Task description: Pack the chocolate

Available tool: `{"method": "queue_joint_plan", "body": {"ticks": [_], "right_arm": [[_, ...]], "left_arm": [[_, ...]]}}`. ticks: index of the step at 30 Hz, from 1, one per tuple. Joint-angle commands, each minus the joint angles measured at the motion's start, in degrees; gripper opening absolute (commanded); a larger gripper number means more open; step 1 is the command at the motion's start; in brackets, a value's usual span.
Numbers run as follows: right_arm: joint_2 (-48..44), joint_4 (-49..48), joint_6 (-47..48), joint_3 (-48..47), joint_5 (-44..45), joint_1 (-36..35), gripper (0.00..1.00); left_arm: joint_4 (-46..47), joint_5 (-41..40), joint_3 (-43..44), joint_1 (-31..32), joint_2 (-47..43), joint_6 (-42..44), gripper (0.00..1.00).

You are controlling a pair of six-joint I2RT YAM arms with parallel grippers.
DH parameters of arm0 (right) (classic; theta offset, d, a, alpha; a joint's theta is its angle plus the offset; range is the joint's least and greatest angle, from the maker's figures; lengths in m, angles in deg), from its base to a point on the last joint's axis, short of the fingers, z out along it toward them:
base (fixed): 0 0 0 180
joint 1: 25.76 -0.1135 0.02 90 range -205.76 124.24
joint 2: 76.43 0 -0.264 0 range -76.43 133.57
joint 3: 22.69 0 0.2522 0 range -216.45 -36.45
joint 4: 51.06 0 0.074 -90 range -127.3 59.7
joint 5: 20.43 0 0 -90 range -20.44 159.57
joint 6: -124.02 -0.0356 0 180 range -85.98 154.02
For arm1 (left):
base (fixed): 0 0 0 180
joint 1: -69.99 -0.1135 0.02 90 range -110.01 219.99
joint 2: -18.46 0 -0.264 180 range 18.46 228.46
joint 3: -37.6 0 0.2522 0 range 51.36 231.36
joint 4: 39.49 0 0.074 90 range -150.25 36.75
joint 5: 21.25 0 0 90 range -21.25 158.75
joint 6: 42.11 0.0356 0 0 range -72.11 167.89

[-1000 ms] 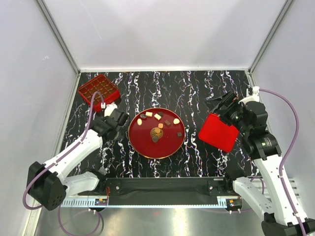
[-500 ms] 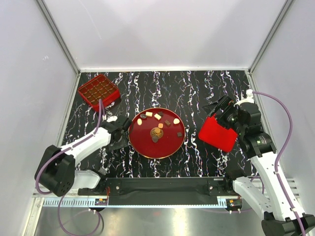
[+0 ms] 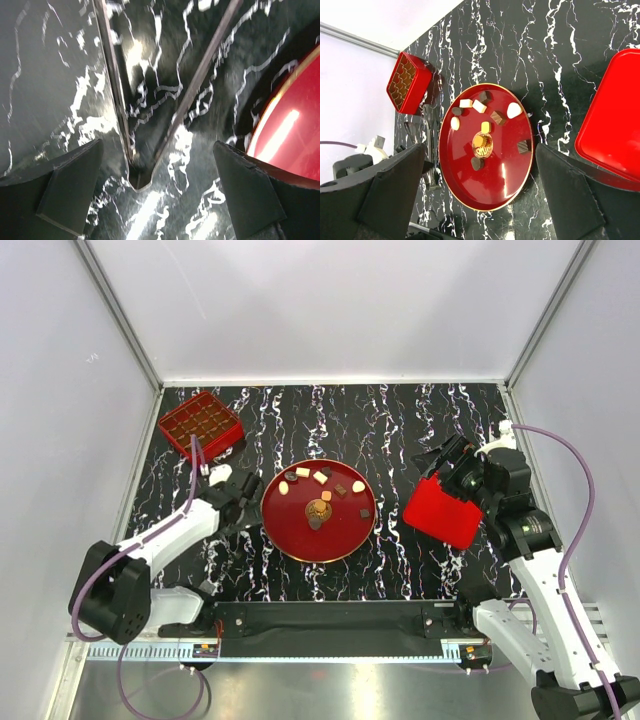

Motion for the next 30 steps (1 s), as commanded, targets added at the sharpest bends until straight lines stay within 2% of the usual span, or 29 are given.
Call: {"method": "queue_joint_plan", "body": {"ticks": [1, 7, 11, 14, 22, 30], "right_arm": [[-0.7, -0.5, 1.7, -2.6, 0.8, 0.0, 1.0], [-1.1, -0.7, 1.8, -2.7, 0.7, 0.0, 0.99], [-1.2, -0.8, 2.0, -2.6, 0.8, 0.0, 1.0], [-1.4, -1.0, 2.2, -2.5, 0.9, 0.0, 1.0], [-1.7, -0.4, 3.0, -2.8, 1.3, 0.0, 1.0], [-2.9, 0.5, 4.3, -2.8, 2.4, 0.0, 1.0]], "left_arm": [[6.0, -1.1, 0.8, -3.2, -0.8, 4.6, 0.99], [12.2, 4.0, -0.2, -7.9, 0.4, 10.9, 0.99], [13.0, 4.3, -0.1, -9.5, 1.6, 13.8, 0.99], [15.8, 9.4, -0.8, -11.6, 3.0, 15.6, 0.98], [14.6, 10.4, 2.4, -12.9, 9.8, 15.4, 0.98], [14.1, 10.4, 3.2, -12.9, 12.1, 15.1, 0.89]]}}
